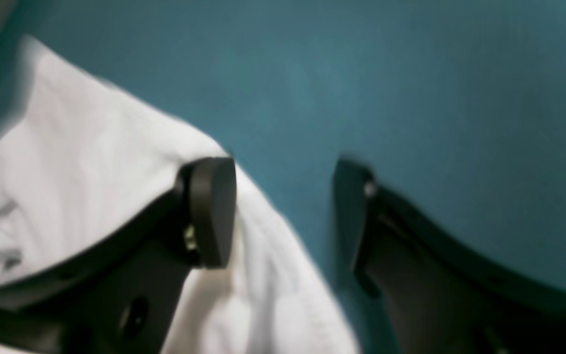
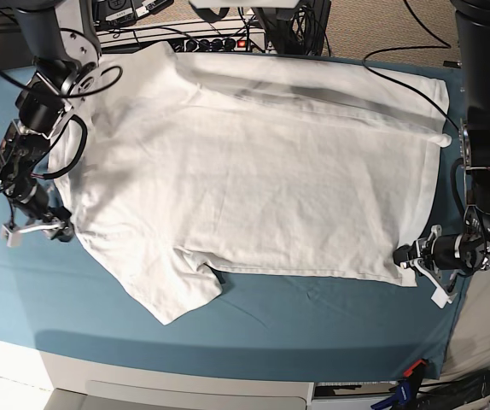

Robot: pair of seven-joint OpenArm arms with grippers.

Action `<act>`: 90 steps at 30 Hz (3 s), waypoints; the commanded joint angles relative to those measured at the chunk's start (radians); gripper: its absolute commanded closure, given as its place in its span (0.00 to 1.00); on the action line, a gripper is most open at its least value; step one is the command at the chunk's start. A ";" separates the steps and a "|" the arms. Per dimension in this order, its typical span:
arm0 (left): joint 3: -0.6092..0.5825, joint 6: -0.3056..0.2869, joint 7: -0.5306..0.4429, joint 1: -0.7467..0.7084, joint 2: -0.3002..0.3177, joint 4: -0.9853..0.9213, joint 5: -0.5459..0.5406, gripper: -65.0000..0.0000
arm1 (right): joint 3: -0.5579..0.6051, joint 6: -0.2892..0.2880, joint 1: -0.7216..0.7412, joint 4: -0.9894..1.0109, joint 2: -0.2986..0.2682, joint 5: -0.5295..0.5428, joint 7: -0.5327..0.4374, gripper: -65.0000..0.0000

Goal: Fold the T-shirt properly
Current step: 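Lift and fold that side over the body, then open both grippers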

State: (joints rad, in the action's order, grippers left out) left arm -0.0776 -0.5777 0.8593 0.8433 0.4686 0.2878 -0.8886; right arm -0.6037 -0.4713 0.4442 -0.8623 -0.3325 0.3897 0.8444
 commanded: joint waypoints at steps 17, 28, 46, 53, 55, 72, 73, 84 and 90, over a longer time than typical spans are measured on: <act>0.002 -0.012 -0.010 0.038 0.014 0.016 -0.025 1.00 | 0.216 -0.003 0.027 -0.013 0.005 -0.071 -0.079 1.00; 0.002 -0.120 0.151 0.037 0.059 0.053 -0.210 1.00 | 0.216 -0.148 0.016 -0.050 0.000 -0.053 -0.084 1.00; 0.002 -0.120 0.537 -0.114 0.179 0.113 -0.595 1.00 | 0.210 -0.177 -0.409 -0.662 0.000 -0.016 -0.022 1.00; 0.002 -0.120 0.537 -0.209 0.245 0.198 -0.595 1.00 | 0.102 -0.176 -0.499 -0.715 0.000 -0.009 -0.022 1.00; 0.002 -0.120 0.537 -0.241 0.256 0.224 -0.595 1.00 | 0.058 -0.176 -0.516 -0.716 0.000 0.023 -0.020 1.00; 0.002 -0.120 0.537 -0.314 0.292 0.301 -0.595 1.00 | -0.054 -0.206 -0.628 -0.716 0.000 0.118 0.049 1.00; 0.002 -0.120 0.537 -0.314 0.297 0.301 -0.595 1.00 | -0.054 -0.206 -0.628 -0.716 0.000 0.118 0.052 1.00; 0.002 -0.120 0.537 -0.354 0.311 0.301 -0.595 1.00 | -0.054 -0.204 -0.628 -0.716 0.000 0.115 0.117 1.00; 0.002 -0.120 0.537 -0.396 0.310 0.301 -0.595 1.00 | -0.054 -0.201 -0.628 -0.716 0.000 0.115 0.142 1.00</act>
State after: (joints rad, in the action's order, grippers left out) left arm -0.0803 -0.6937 1.3945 0.4343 0.7349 0.5827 -1.5059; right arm -0.6395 -0.7002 -0.1886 -1.5600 -0.3042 0.5339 0.9916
